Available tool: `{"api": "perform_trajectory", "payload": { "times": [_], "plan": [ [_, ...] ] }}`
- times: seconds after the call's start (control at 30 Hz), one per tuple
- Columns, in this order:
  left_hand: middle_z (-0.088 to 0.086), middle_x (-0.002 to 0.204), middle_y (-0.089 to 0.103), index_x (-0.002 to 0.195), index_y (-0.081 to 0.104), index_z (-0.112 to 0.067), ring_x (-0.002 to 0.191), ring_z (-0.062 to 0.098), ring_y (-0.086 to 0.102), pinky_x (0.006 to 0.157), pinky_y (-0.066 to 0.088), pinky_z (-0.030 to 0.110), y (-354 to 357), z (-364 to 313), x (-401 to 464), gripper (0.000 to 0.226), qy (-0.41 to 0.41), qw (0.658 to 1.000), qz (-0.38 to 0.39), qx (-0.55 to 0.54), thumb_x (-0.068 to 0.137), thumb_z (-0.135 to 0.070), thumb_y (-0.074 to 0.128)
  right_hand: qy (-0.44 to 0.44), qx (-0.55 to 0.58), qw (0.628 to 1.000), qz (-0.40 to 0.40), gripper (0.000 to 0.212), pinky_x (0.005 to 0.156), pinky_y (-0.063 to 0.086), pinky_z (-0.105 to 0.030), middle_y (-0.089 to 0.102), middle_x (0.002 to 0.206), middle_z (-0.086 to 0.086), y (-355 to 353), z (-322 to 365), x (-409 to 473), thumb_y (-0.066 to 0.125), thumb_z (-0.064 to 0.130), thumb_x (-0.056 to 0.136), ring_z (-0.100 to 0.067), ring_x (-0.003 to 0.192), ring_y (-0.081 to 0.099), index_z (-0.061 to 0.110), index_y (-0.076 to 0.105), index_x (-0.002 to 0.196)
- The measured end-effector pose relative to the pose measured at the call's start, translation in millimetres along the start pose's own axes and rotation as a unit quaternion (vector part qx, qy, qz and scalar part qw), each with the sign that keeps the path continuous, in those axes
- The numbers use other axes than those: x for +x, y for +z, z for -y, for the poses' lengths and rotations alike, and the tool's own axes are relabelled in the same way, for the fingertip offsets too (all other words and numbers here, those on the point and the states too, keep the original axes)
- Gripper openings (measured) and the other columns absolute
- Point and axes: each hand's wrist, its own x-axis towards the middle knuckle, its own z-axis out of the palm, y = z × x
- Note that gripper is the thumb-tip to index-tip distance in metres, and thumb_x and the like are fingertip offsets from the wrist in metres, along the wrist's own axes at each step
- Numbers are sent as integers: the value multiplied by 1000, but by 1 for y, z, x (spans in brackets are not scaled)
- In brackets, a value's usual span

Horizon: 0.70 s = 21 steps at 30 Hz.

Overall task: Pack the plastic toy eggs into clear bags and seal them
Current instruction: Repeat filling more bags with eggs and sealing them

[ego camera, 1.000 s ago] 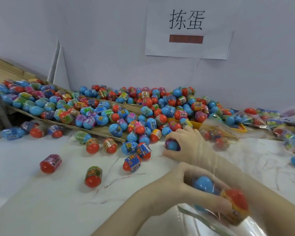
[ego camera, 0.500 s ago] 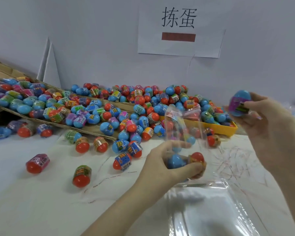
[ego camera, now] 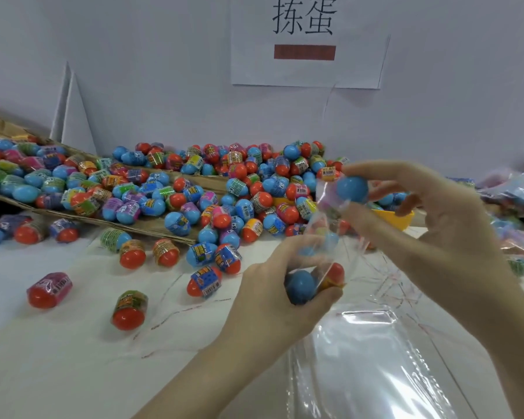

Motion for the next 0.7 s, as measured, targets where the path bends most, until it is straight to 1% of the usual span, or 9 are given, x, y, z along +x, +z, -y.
{"api": "perform_trajectory", "payload": {
  "times": [0.1, 0.13, 0.2, 0.23, 0.27, 0.47, 0.53, 0.63, 0.7],
  "plan": [
    [-20, 93, 68, 94, 51, -47, 82, -4, 64, 71, 52, 13, 0, 1, 0, 39, -11, 1000, 2, -2, 72, -30, 77, 17, -20, 999, 30, 23, 73, 37, -1, 60, 86, 23, 0, 6, -1, 66, 31, 65, 8, 84, 55, 33, 60, 86],
    [-18, 96, 68, 95, 50, -47, 83, -3, 64, 73, 53, 15, 0, 1, 0, 38, -10, 1000, 3, 3, 72, -31, 77, 25, -22, 999, 36, 22, 77, 40, -7, 61, 85, 23, 0, 8, -1, 64, 37, 62, 3, 85, 57, 35, 60, 84],
    [-19, 99, 67, 93, 49, -48, 86, -2, 64, 75, 52, 16, -1, 2, 0, 38, -4, 1000, 9, 22, 72, -32, 76, 37, -38, 998, 41, 26, 90, 42, -31, 62, 82, 23, -1, 10, 0, 59, 52, 59, -4, 87, 57, 39, 59, 81],
    [-22, 100, 65, 92, 47, -50, 88, -2, 63, 77, 52, 15, -1, 2, 1, 40, -3, 999, 14, 37, 71, -33, 77, 43, -45, 997, 36, 28, 91, 40, -41, 62, 81, 23, 0, 11, 0, 54, 56, 58, -9, 89, 56, 40, 58, 81],
    [-23, 102, 64, 92, 46, -51, 91, -1, 63, 79, 51, 15, -2, 2, 1, 43, -4, 999, 18, 50, 70, -33, 77, 48, -46, 997, 28, 30, 91, 39, -45, 62, 80, 22, 0, 12, 1, 51, 58, 57, -12, 89, 56, 41, 58, 80],
    [-17, 113, 64, 100, 43, -54, 102, 3, 61, 88, 51, 25, -3, 6, 3, 56, -10, 997, 33, 71, 67, -27, 79, 54, -69, 996, -9, 35, 86, 43, -44, 60, 76, 20, 3, 9, 1, 47, 58, 60, -18, 84, 57, 33, 60, 81],
    [-19, 110, 64, 99, 42, -54, 101, 2, 61, 86, 50, 21, -4, 7, 2, 56, -9, 997, 36, 68, 67, -27, 80, 37, -101, 994, -11, 45, 82, 42, -44, 59, 72, 18, 4, 8, 0, 46, 60, 60, -19, 82, 54, 27, 64, 84],
    [-20, 104, 65, 99, 45, -50, 98, 1, 61, 83, 51, 19, -3, 8, 2, 53, -20, 998, 50, 38, 67, -26, 80, -11, -171, 985, 6, 51, 71, 36, -39, 57, 68, 14, 4, 8, 0, 48, 57, 62, -20, 76, 47, 19, 70, 86],
    [-17, 98, 67, 97, 51, -44, 91, 4, 64, 81, 54, 25, -3, 8, 2, 48, -41, 997, 72, 1, 67, -23, 81, -18, -160, 985, 57, 47, 71, 37, -39, 53, 66, 26, 2, 8, 0, 46, 57, 62, -20, 75, 46, 24, 70, 85]
  ]
}}
